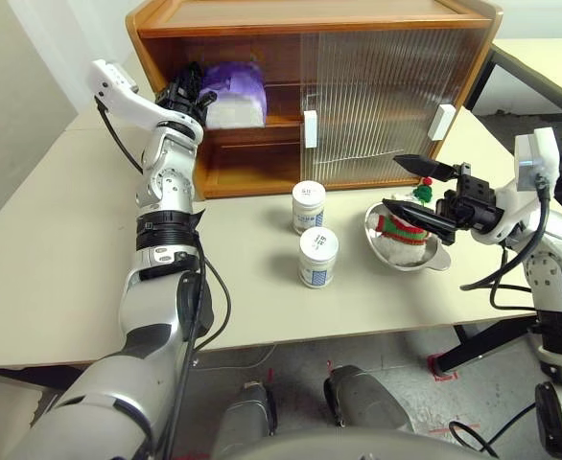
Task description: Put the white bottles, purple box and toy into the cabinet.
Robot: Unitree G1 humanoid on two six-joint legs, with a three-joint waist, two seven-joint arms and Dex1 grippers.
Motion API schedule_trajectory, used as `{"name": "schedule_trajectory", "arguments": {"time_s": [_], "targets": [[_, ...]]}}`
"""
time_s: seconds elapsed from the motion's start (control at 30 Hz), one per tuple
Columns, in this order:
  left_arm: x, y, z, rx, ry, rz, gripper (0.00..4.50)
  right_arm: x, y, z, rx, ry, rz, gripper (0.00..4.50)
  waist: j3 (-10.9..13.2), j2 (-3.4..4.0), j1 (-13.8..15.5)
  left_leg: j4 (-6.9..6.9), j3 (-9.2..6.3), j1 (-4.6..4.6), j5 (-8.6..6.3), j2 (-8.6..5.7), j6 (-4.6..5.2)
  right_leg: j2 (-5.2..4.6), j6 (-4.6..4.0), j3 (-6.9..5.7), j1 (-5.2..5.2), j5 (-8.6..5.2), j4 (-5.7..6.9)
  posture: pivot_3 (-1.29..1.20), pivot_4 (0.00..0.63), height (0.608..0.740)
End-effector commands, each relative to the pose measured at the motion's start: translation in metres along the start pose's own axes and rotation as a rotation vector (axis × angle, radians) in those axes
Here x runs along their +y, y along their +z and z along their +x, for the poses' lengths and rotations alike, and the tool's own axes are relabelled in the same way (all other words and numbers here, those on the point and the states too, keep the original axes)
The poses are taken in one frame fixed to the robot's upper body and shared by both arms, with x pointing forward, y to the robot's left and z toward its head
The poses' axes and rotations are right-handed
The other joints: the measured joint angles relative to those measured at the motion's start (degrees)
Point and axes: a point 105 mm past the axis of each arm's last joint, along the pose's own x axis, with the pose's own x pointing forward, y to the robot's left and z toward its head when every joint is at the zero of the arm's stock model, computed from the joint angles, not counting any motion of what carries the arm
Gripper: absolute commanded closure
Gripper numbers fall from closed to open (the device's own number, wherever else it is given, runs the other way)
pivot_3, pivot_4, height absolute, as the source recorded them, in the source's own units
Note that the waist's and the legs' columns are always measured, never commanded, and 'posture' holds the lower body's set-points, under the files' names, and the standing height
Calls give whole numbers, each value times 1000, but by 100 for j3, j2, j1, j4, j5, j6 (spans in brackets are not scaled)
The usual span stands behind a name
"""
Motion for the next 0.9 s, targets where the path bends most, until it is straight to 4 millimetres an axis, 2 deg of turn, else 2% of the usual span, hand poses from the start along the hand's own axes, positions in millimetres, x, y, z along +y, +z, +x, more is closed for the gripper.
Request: {"name": "schedule_trajectory", "arguments": {"time_s": [0.03, 0.2, 0.23, 0.27, 0.47, 0.73, 0.83, 0.9], "targets": [[0, -2, 1, 15, 0, 5, 2176, 2, 2, 0, -4, 2, -4, 0, 0, 0, 0, 0, -5, 0, 1, 0, 1, 0, 1, 0, 2, 0, 0, -307, 16, 740], [-1, 0, -1, 20, -14, 28, 417, 4, 1, 0, -5, 4, 2, 0, 0, 0, -33, 0, -10, 0, 2, -12, 1, 0, 2, -1, 3, -1, 0, -303, 18, 740], [-2, 1, -2, 21, -17, 33, 112, 4, 1, 0, -5, 4, 2, 0, 0, 0, -47, -1, -13, 0, 2, -15, 1, 0, 3, -1, 3, -2, 0, -303, 18, 740], [-3, 1, -3, 24, -28, 43, 25, 4, 1, 1, -5, 5, 3, 0, 0, 0, -61, -1, -14, 0, 2, -17, 0, 0, 4, -1, 3, -2, 0, -303, 18, 740], [-21, -1, -22, 83, -109, 136, 25, 5, 0, 0, -2, 8, 8, 0, 0, 0, -103, -2, -14, -3, 2, -26, 0, 1, 15, -3, 4, -8, 0, -296, 25, 740], [-27, 0, -52, 144, -143, 249, 25, 6, -1, 0, 1, 17, 17, 0, 0, 0, -61, 1, -29, -1, 3, -30, -2, 0, 15, -1, 13, -9, -1, -285, 37, 740], [-29, -5, -62, 181, -182, 300, 639, 5, -1, 0, 2, 19, 19, 0, 0, 0, -48, 0, -42, 2, 3, -26, -7, -2, 14, 3, 15, -9, 0, -283, 40, 740], [-33, -12, -66, 208, -224, 295, 1303, 5, -1, 0, 1, 22, 21, 0, 0, 0, -21, -2, -56, 2, 2, -19, -12, -5, 13, 8, 15, -9, 0, -283, 43, 740]]}}
